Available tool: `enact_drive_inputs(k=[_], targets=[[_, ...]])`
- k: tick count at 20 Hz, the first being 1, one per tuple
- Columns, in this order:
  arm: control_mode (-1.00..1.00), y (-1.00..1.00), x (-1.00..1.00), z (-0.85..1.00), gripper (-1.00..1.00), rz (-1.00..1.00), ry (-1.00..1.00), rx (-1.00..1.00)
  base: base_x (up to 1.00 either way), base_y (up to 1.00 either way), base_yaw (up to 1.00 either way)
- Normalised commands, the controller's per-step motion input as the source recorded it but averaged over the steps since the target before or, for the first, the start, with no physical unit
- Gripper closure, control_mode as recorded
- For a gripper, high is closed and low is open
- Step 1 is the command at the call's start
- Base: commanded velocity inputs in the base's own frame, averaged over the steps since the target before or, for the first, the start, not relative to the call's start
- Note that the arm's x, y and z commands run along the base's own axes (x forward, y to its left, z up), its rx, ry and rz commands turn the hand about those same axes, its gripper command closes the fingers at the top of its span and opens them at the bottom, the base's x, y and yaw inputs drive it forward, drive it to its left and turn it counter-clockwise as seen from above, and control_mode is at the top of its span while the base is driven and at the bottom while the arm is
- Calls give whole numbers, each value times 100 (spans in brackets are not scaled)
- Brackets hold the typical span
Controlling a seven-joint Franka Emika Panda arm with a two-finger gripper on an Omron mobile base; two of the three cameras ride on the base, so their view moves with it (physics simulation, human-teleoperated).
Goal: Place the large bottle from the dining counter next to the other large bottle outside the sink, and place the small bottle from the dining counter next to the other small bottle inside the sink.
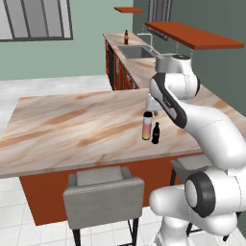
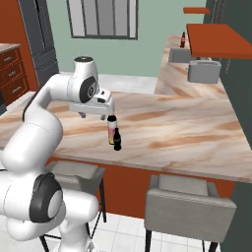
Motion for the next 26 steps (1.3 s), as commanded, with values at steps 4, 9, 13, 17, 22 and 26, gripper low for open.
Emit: enact_drive_inputs(k=[4,9,13,17,22,26], targets=[[-100,-9,13,-15,-100,3,-5,3,0,0,0],[-100,-1,12,-19,-100,3,-5,2,0,0,0],[-100,0,13,-9,-100,3,-6,1,0,0,0],[-100,0,15,-4,-100,3,-5,0,0,0,0],[-100,0,11,-2,-100,4,-6,-2,0,0,0],[-100,0,6,-13,-100,4,-6,-2,0,0,0]])
